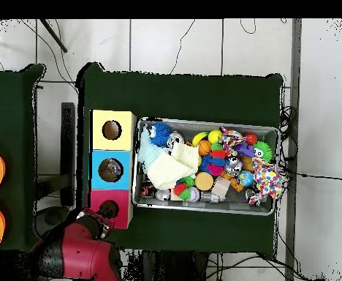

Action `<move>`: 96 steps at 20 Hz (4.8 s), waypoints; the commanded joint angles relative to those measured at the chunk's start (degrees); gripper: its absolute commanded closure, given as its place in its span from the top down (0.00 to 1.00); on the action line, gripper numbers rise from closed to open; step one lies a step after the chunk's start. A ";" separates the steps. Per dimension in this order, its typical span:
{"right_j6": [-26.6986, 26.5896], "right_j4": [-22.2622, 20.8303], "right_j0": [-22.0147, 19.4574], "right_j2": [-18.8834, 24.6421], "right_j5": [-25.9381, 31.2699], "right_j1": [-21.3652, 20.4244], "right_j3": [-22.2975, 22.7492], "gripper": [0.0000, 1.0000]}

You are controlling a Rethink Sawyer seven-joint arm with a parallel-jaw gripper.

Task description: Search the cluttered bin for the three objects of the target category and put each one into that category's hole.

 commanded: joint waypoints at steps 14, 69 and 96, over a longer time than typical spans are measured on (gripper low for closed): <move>-15.83 -11.99 -30.14 15.92 19.81 -2.45 -19.62 0.00; -34.95 -64.91 -94.74 63.35 18.35 12.60 -8.86 1.00; -27.23 -60.63 -95.20 68.91 25.45 -5.38 -6.14 1.00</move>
